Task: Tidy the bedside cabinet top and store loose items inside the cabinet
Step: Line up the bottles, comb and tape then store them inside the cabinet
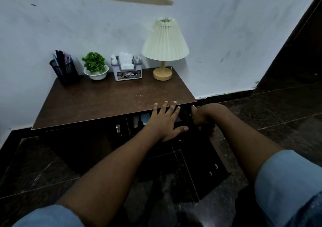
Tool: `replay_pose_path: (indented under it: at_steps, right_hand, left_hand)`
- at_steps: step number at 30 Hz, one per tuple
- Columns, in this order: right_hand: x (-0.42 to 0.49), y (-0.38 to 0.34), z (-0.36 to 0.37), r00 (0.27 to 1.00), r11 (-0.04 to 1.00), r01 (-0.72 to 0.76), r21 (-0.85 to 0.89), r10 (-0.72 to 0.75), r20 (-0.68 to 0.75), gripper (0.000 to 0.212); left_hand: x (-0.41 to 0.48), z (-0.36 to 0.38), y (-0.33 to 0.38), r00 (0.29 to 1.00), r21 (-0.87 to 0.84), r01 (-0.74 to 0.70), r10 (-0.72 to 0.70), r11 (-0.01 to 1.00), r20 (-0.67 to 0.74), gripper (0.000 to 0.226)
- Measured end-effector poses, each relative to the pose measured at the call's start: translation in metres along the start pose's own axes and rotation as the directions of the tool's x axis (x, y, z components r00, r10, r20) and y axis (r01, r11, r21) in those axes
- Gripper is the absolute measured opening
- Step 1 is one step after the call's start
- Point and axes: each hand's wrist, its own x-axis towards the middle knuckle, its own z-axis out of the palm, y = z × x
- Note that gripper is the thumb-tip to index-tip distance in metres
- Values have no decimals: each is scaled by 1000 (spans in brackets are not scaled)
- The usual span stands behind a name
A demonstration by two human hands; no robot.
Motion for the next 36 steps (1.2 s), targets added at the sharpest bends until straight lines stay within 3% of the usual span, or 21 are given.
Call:
replay_pose_path:
  at_steps: [3, 9, 11, 18, 21, 25, 27, 29, 31, 36]
  right_hand:
    - [7, 1, 0, 1000, 1000, -11, 24, 11, -4, 102]
    - [2, -9, -1, 995, 998, 65, 28, -67, 68, 45]
    - [2, -17, 2, 994, 994, 51, 100, -61, 93, 31]
    - [-2, -42, 11, 988, 976, 149, 159, -155, 25, 46]
    - [-2, -50, 14, 979, 983, 180, 17, -178, -99, 41]
    - [-5, -58, 10, 960, 963, 268, 30, -265, -89, 67]
    - [-7, -63, 2, 950, 960, 278, -30, -280, -140, 55]
    - [-7, -70, -8, 939, 957, 266, -113, -284, -193, 27]
    - [-5, -80, -17, 898, 936, 279, -214, -334, -286, 22]
    - [7, -103, -16, 758, 884, 365, -292, -464, -459, 48]
  left_hand:
    - [-2, 0, -4, 1000, -13, 9, -9, 1000, 7, 107]
    - [-6, -6, -8, 999, -35, 30, -29, 999, 32, 109]
    - [-8, -7, -9, 998, -35, 43, -42, 998, 39, 110]
    - [-18, -10, -18, 993, 16, 63, -64, 998, 94, 118]
    - [-22, -14, -23, 992, 30, 51, -54, 998, 111, 117]
    - [-29, -21, -33, 991, 27, 49, -52, 998, 120, 114]
    - [-33, -25, -41, 990, 20, 58, -60, 998, 125, 112]
    - [-37, -29, -51, 987, 31, 64, -68, 997, 145, 111]
    - [-42, -30, -62, 983, 58, 73, -82, 996, 162, 110]
    - [-61, -29, -89, 977, 88, 143, -155, 986, 150, 108]
